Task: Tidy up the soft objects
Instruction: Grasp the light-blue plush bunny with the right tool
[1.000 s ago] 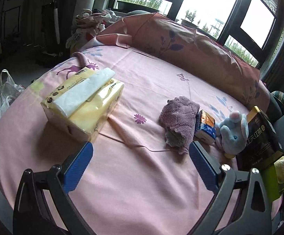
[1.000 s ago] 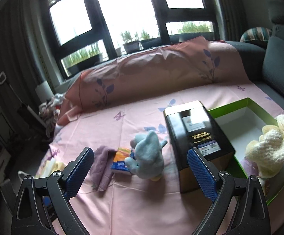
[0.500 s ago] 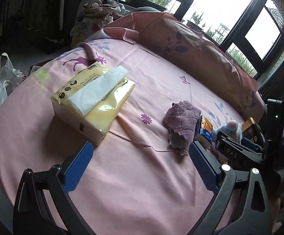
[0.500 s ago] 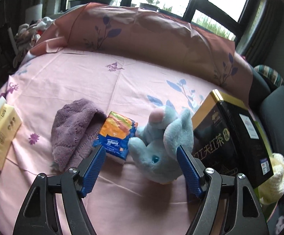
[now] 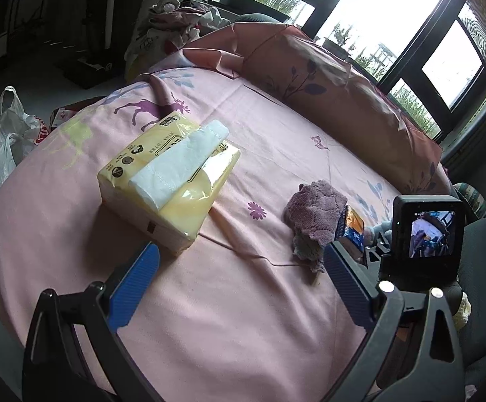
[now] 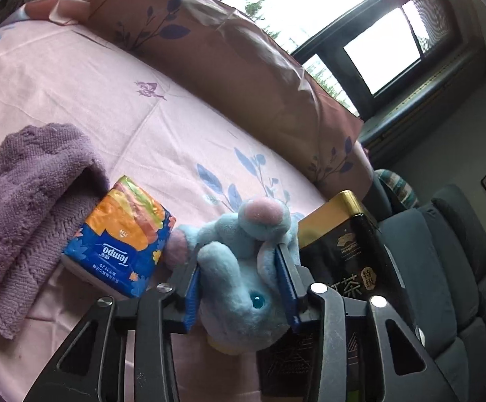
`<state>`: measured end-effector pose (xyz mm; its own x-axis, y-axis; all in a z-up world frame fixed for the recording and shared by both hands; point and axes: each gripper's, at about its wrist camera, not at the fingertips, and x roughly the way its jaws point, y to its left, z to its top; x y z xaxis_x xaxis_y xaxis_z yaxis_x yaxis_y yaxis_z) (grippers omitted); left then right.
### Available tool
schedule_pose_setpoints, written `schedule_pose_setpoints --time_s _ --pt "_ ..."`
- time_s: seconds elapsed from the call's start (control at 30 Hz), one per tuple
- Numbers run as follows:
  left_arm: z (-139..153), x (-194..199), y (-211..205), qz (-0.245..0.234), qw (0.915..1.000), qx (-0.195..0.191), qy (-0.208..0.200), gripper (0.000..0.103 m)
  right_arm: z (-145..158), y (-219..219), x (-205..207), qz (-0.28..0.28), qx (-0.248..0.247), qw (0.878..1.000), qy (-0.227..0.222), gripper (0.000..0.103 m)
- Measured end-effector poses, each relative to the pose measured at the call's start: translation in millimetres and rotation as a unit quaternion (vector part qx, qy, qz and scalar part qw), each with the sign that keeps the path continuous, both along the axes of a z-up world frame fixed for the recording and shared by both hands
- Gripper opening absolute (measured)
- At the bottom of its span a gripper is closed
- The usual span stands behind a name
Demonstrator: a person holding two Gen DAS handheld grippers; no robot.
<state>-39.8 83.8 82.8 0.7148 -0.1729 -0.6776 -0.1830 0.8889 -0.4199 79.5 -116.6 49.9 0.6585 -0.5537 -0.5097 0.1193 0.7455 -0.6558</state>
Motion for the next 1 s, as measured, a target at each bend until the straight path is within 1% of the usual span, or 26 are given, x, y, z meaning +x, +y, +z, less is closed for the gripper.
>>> schedule_pose_setpoints --time_s 0.03,0.07,0.13,0.23,0.27,0.33,0.43,0.5,0.6,0.63,0.67,0.7,0.77,0.83,0.9,0.97,1.0 --pt "0 0 0 -0.002 1.0000 -0.002 0.000 0.098 4 -3 -2 0.000 0.019 1.000 -0.005 0.029" --pt "0 -1 0 -0.004 1.0000 -0.004 -0.001 0.098 9 -6 -4 -0.001 0.037 0.999 -0.009 0.014" --pt "1 -1 0 -0.004 1.0000 -0.006 -0.002 0.098 18 -12 -8 0.006 0.087 0.996 0.000 0.014" --pt "1 -2 1 -0.002 1.0000 -0.003 -0.003 0.098 34 -18 -22 0.023 0.154 0.988 -0.005 0.014" --pt "1 -3 1 -0.003 1.0000 -0.001 -0.003 0.098 42 -21 -30 0.028 0.181 0.983 -0.012 0.014" --pt "2 -3 1 -0.007 1.0000 0.006 -0.003 0.098 58 -24 -47 0.049 0.240 0.969 -0.016 0.014" --pt "3 -5 1 -0.010 0.9999 0.002 -0.007 0.098 77 -24 -72 0.092 0.333 0.938 -0.004 0.014" --pt "1 -3 2 -0.010 1.0000 -0.001 -0.001 0.098 82 -18 -86 0.129 0.390 0.912 0.020 0.014" --pt "-1 -3 3 -0.007 1.0000 -0.002 0.006 0.098 69 -9 -98 0.170 0.475 0.860 0.073 0.014" --pt "-1 -4 3 -0.007 0.9999 -0.004 0.006 0.098 61 -5 -100 0.176 0.496 0.846 0.090 0.014" --pt "-1 -4 3 -0.009 0.9999 -0.005 0.006 0.098 52 -2 -99 0.177 0.510 0.835 0.106 0.014" --pt "-1 -5 3 -0.011 0.9999 -0.006 0.006 0.098 43 2 -98 0.175 0.514 0.831 0.120 0.014" --pt "-2 -6 1 -0.015 0.9999 -0.003 0.006 0.098 27 7 -94 0.162 0.506 0.836 0.140 0.014" --pt "-3 -6 -2 -0.020 0.9997 0.004 0.009 0.098 21 9 -91 0.162 0.500 0.839 0.143 0.014" --pt "-4 -6 -5 -0.025 0.9995 0.012 0.012 0.097 22 12 -91 0.158 0.478 0.853 0.137 0.015" --pt "-5 -6 -10 -0.027 0.9992 0.025 0.017 0.097 26 7 -91 0.150 0.471 0.860 0.129 0.020" --pt "-6 -6 -12 -0.028 0.9990 0.029 0.019 0.097 28 4 -92 0.148 0.474 0.859 0.125 0.027"
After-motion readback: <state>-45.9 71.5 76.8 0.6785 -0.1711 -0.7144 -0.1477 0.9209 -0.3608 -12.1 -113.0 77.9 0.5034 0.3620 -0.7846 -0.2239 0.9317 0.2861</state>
